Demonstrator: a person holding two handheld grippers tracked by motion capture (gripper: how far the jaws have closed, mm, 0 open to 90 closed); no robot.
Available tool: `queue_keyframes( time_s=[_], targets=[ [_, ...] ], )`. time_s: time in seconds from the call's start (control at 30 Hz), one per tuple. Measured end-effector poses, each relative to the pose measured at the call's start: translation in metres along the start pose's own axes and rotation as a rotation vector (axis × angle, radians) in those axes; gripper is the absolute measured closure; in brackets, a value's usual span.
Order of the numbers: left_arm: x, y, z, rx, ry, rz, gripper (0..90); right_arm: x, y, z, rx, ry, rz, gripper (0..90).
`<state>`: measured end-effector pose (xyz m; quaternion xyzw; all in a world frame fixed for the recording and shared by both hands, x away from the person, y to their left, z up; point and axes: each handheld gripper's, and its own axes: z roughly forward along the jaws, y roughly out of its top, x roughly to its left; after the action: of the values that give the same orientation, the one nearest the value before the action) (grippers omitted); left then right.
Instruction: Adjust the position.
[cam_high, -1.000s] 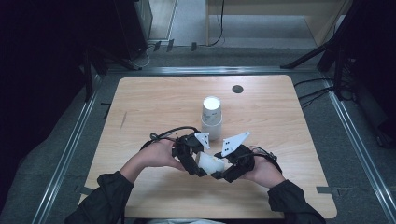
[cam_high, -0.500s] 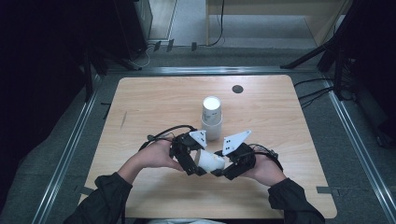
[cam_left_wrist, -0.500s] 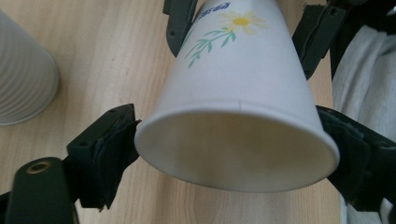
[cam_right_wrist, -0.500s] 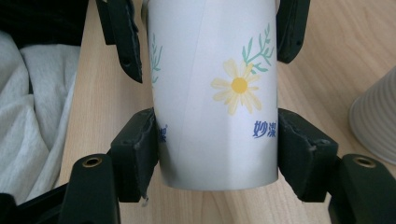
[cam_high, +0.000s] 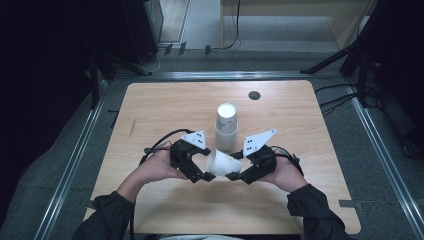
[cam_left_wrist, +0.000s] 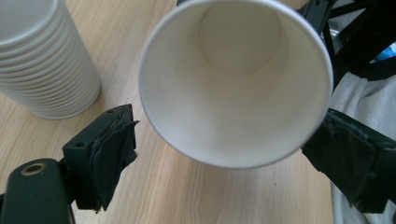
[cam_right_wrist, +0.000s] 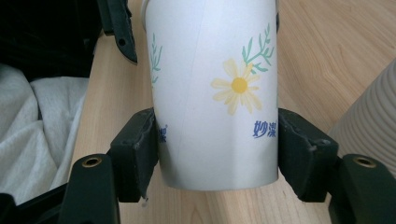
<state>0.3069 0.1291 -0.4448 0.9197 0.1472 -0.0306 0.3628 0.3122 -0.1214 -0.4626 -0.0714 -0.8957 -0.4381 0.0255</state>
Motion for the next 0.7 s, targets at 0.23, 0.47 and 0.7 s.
queue_keyframes(
  time_s=[0.23,0.47,0.7],
  targets=[
    [-0.004,-0.011,-0.009,-0.060,0.021,-0.031,12.6,-0.006,0.007,-0.003,-0.045,0.026,0.002,34.7],
    [-0.007,-0.019,-0.016,-0.143,0.012,-0.096,13.0,-0.010,0.015,-0.003,-0.100,0.075,0.004,34.7],
    [-0.009,-0.021,-0.023,-0.242,-0.002,-0.146,14.1,-0.011,0.021,0.005,-0.121,0.138,0.004,34.7]
  ],
)
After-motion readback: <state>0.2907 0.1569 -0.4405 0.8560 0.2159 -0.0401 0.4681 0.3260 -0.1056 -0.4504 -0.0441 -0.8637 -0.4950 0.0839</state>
